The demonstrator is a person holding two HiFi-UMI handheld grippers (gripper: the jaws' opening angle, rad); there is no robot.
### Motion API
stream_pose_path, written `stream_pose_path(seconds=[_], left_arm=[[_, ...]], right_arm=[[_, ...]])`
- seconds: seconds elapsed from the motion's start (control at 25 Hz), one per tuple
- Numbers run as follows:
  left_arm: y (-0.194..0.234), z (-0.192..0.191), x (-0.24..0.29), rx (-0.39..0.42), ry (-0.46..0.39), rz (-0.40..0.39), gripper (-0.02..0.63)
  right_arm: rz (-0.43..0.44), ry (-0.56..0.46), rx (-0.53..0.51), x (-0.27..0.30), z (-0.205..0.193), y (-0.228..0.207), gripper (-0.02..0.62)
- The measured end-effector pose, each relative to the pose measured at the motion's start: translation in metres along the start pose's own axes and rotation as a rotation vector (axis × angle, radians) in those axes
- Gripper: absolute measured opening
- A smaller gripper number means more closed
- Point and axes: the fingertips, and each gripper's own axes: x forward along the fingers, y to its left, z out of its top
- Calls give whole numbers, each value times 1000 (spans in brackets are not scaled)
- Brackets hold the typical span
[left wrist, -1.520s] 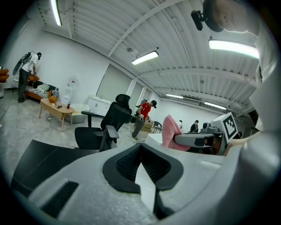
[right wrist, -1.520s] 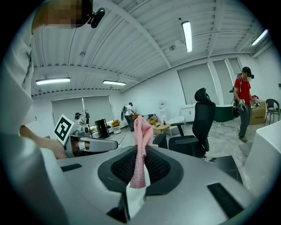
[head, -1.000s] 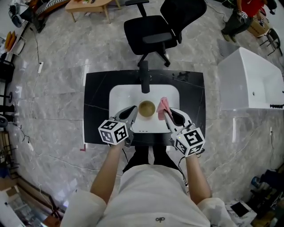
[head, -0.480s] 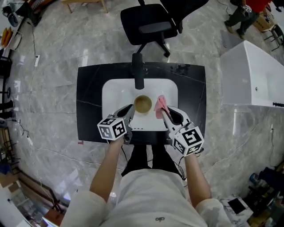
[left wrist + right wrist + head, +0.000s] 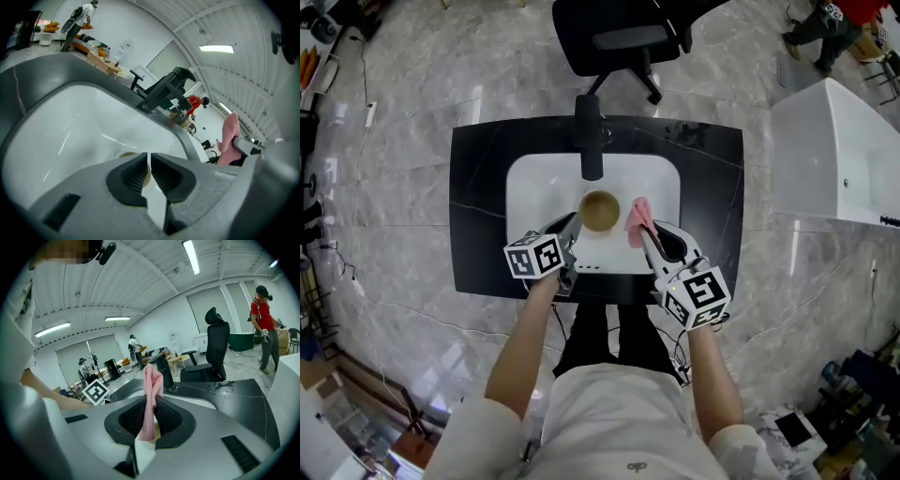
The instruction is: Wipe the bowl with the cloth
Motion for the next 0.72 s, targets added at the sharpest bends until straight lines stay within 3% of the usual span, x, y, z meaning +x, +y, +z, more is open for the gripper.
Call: stream_pose_path(seconds=[0.2,0.36,0.6,0.72], left_arm=[[21,-13,16,-85,52,29,30],[30,-21,29,-108,96,48,120],[49,-40,41,-103,158,109,170],[62,-47,43,-175,179,135,198]], right_arm=[[-2,17,21,4,-14,-3,34],[-5,25,31,9,-19,-7,34],[-5,30,21,9,-17,-10,34],[-11,32,20,10,-17,-11,34]])
